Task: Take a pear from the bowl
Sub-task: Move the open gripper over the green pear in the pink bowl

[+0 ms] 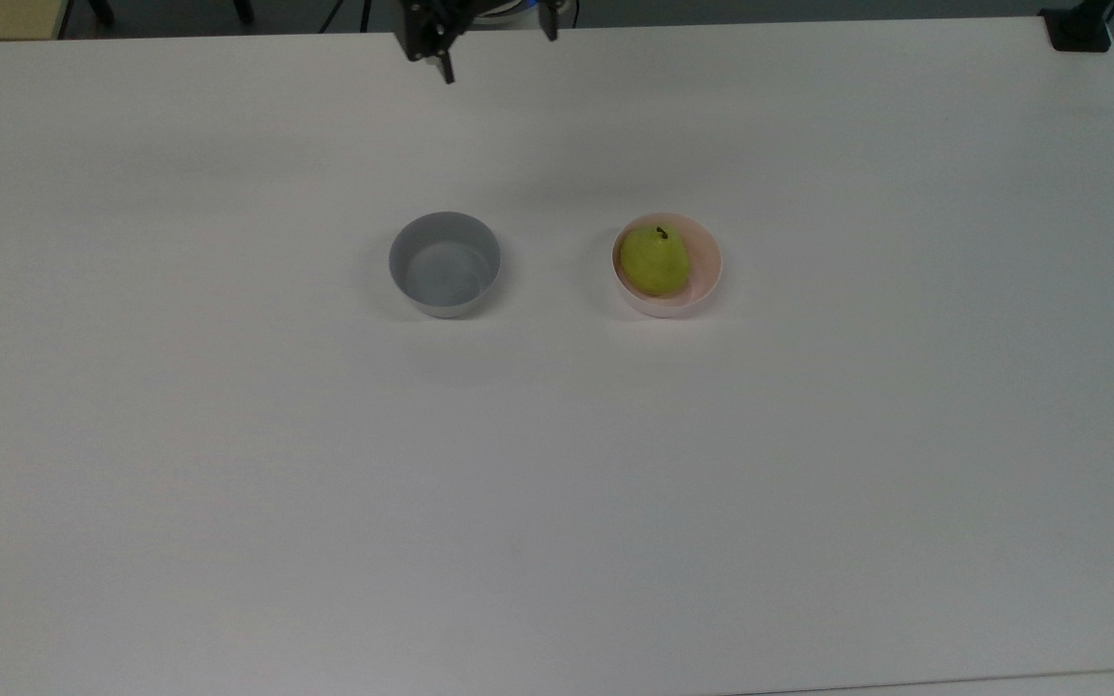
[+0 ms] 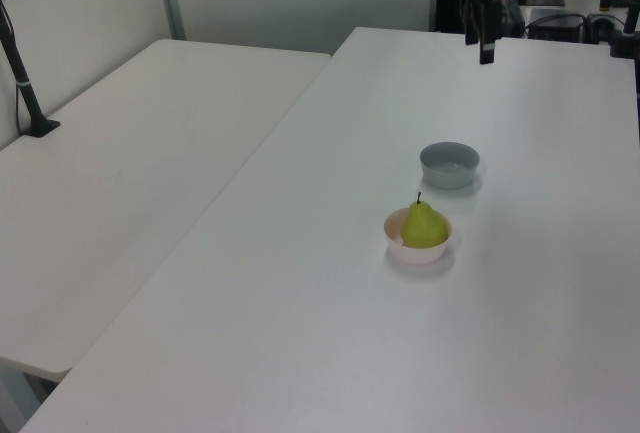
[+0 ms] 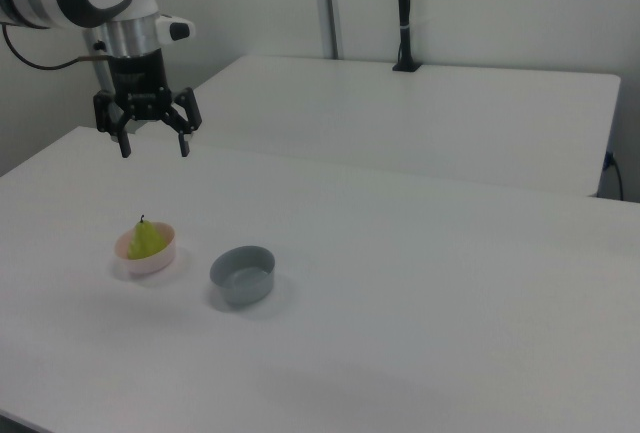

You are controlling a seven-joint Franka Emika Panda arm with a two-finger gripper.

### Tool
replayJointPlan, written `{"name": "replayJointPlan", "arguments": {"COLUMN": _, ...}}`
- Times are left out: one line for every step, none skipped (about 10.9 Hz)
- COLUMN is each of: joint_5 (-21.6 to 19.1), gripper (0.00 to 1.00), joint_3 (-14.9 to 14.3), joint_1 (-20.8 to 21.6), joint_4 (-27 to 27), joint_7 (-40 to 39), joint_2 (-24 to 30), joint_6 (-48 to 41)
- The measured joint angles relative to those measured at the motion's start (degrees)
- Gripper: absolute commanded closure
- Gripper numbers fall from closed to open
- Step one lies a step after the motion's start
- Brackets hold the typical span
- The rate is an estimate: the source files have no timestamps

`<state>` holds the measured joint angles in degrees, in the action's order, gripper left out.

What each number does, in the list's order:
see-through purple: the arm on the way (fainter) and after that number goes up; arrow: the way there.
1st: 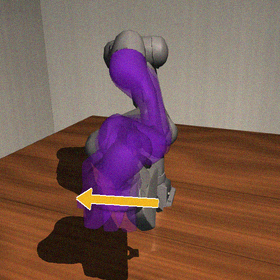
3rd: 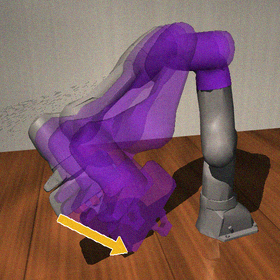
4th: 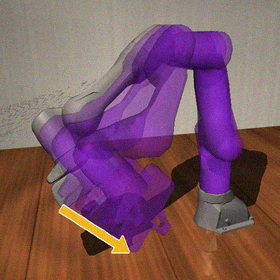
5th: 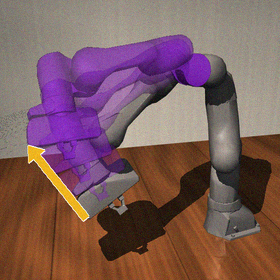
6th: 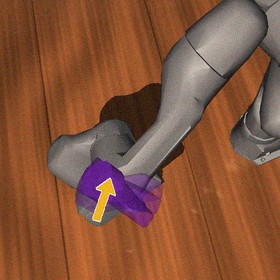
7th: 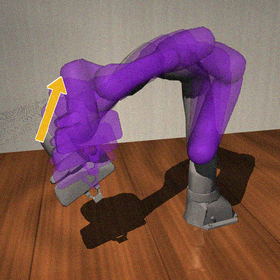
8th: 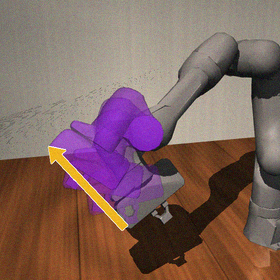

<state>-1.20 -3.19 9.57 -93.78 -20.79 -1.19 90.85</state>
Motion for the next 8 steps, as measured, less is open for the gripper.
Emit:
{"name": "replayJointPlan", "arguments": {"joint_5": -1.3, "gripper": 0.0, "joint_3": 0.4, "joint_1": 1.0, "joint_4": -1.0, "joint_7": 4.4, "joint_2": -0.2, "joint_6": 2.1}}
{"name": "replayJointPlan", "arguments": {"joint_5": -1.9, "gripper": 0.0, "joint_3": 1.6, "joint_1": 1.8, "joint_4": -3.0, "joint_7": 9.1, "joint_2": -0.5, "joint_6": 6.2}}
{"name": "replayJointPlan", "arguments": {"joint_5": -2.0, "gripper": 0.0, "joint_3": 3.6, "joint_1": 2.2, "joint_4": -5.5, "joint_7": 13.6, "joint_2": -0.9, "joint_6": 11.0}}
{"name": "replayJointPlan", "arguments": {"joint_5": -2.0, "gripper": 0.0, "joint_3": 5.4, "joint_1": 2.5, "joint_4": -8.4, "joint_7": 17.6, "joint_2": -1.6, "joint_6": 16.2}}
{"name": "replayJointPlan", "arguments": {"joint_5": -2.0, "gripper": 0.0, "joint_3": 6.6, "joint_1": 3.1, "joint_4": -10.8, "joint_7": 20.4, "joint_2": -2.5, "joint_6": 20.3}}
{"name": "replayJointPlan", "arguments": {"joint_5": -2.0, "gripper": 0.0, "joint_3": 7.1, "joint_1": 4.0, "joint_4": -12.1, "joint_7": 22.2, "joint_2": -3.8, "joint_6": 23.0}}
{"name": "replayJointPlan", "arguments": {"joint_5": -2.0, "gripper": 0.0, "joint_3": 7.1, "joint_1": 4.9, "joint_4": -12.6, "joint_7": 23.2, "joint_2": -5.4, "joint_6": 25.3}}
{"name": "replayJointPlan", "arguments": {"joint_5": -2.0, "gripper": 0.0, "joint_3": 7.1, "joint_1": 5.7, "joint_4": -12.8, "joint_7": 23.7, "joint_2": -7.1, "joint_6": 27.5}}
